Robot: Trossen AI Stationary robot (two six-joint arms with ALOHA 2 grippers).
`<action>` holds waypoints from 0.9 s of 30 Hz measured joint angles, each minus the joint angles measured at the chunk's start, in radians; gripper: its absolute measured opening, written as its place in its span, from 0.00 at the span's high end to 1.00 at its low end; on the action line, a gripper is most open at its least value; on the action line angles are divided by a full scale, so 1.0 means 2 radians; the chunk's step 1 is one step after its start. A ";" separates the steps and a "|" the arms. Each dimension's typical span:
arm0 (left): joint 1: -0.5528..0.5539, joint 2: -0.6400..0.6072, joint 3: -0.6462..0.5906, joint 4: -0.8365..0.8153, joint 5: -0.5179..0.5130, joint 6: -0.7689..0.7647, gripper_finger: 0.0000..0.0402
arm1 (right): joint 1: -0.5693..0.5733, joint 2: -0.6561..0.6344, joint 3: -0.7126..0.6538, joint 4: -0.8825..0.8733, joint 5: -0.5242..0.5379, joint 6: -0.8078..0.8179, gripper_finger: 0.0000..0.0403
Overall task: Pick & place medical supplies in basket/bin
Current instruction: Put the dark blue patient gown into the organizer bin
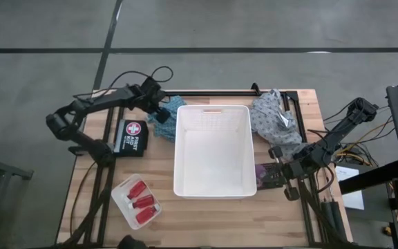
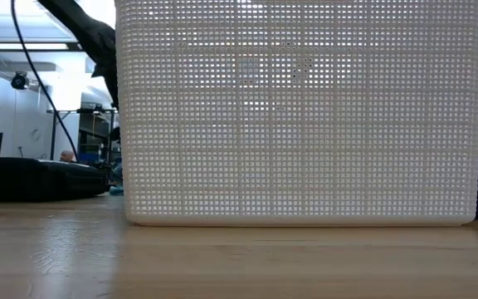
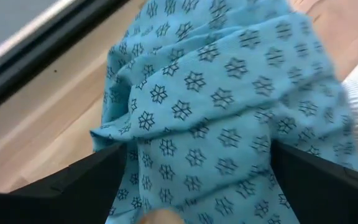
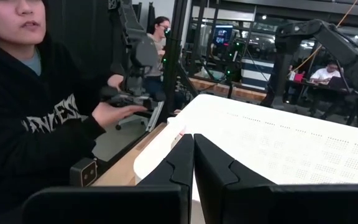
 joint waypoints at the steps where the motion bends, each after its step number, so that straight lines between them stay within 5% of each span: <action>1: 0.002 0.008 0.001 0.001 -0.001 0.000 0.01 | 0.000 0.000 0.000 0.000 0.000 0.000 0.98; 19: 0.031 0.081 0.004 0.021 0.025 0.004 0.00 | 0.000 0.000 0.000 0.000 0.000 0.000 0.98; 27: 0.032 0.089 0.000 0.032 0.110 0.028 0.00 | 0.000 0.000 0.000 0.000 0.000 0.000 0.98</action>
